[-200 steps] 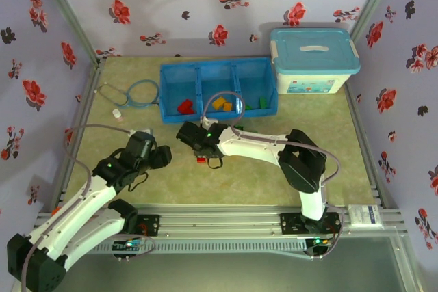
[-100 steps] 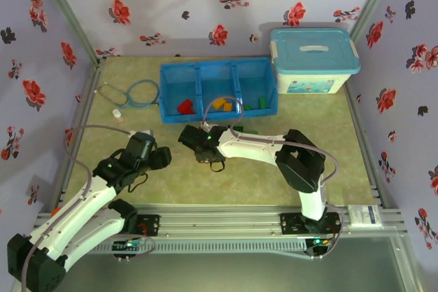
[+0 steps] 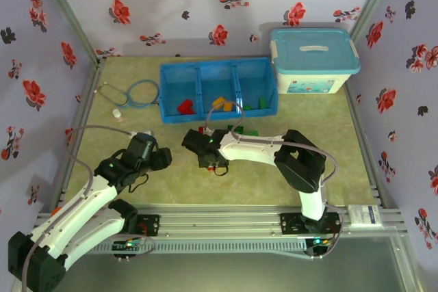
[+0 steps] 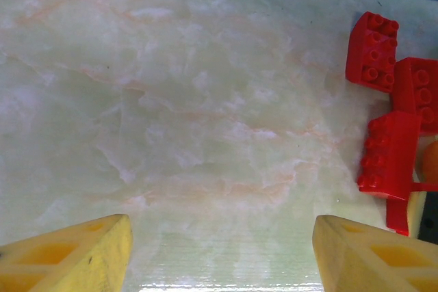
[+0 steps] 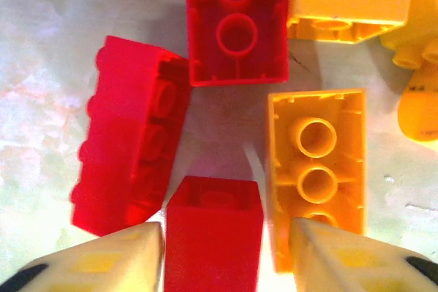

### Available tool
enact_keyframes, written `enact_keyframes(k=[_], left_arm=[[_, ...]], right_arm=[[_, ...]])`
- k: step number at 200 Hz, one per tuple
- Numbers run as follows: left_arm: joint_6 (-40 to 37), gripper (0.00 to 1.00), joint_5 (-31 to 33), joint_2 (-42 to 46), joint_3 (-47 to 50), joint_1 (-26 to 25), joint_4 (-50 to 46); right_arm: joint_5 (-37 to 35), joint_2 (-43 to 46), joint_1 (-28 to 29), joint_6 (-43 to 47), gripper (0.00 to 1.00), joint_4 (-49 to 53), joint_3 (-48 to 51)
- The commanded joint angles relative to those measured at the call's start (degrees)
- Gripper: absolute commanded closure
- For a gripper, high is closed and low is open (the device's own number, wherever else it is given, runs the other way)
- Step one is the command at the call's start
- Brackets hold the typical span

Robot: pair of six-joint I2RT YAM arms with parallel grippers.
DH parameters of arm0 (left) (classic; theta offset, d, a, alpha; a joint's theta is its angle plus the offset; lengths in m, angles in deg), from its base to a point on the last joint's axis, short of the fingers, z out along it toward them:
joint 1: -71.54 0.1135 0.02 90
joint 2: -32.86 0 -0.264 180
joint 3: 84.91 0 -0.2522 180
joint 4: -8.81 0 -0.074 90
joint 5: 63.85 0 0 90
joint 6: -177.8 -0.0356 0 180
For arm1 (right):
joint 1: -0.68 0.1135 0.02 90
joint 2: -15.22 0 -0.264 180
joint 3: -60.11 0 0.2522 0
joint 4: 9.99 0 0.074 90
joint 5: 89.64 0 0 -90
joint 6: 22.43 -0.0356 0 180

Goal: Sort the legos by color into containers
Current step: Place the legos at the center of the table, then pick up the lego from the bottom-center of the table.

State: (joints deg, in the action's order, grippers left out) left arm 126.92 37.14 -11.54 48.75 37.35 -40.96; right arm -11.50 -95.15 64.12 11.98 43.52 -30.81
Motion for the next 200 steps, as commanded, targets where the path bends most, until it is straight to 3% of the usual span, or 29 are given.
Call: enact_keyframes(k=[1,53,200], left_arm=[[0.89,0.3,0.62,-0.55,0.55,-0.43,0.85],[0.68,0.3,0.53,-1.52,0.32,-0.48,1.73],[0.7,0.3,0.4,-0.48,1.74,-0.52,1.57]], right_arm=[[-1.75,0.3,0.28,0.74,0.41,3.16,-1.07],[-2.97,3.0,1.22,0.67,0.47,4.97,-1.42],[-2.73,-1.78,2.65,-1.01,0.55,3.43,-2.44]])
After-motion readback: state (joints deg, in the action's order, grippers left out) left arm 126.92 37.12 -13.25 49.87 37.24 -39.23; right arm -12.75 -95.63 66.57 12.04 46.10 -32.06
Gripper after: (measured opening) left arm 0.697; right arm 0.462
